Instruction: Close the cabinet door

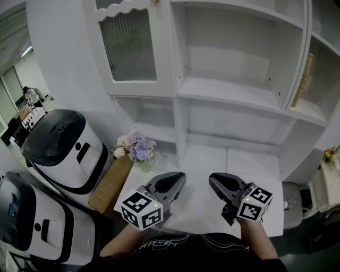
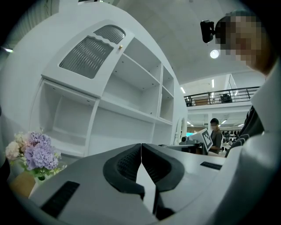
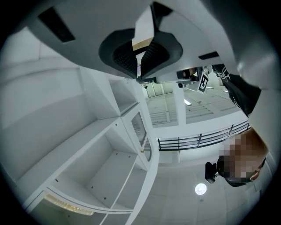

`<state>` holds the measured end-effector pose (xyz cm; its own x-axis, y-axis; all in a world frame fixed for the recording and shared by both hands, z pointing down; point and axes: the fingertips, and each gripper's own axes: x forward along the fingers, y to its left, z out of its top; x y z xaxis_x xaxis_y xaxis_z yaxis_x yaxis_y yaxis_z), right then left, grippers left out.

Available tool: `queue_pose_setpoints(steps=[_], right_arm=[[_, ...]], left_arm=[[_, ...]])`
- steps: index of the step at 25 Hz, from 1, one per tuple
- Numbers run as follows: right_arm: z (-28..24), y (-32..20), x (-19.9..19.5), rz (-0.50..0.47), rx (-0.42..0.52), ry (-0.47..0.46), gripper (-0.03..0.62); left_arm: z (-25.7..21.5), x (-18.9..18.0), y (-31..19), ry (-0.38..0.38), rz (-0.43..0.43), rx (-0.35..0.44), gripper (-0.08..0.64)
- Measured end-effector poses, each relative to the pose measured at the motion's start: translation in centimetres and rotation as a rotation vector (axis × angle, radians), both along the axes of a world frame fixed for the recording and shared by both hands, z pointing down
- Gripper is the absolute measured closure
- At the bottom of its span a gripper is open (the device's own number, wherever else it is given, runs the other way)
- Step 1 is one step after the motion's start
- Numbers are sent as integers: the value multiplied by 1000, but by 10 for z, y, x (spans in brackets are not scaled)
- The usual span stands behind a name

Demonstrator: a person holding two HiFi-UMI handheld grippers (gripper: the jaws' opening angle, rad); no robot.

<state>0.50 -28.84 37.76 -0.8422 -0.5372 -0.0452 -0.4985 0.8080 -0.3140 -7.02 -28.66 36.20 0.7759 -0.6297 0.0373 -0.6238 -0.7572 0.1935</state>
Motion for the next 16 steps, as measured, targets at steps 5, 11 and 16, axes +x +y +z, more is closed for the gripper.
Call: queue_pose_setpoints(steps=[5, 11, 16], right_arm=[[1, 1, -2, -5, -4, -11, 535], [3, 0, -3, -4, -6, -15, 535], [1, 0, -3, -2, -6, -19, 535]], left_arm=[[-1, 0, 0, 0, 2, -2, 538], [-1, 1, 0, 8, 7, -5, 538], [1, 6, 1, -8, 14, 0, 538]])
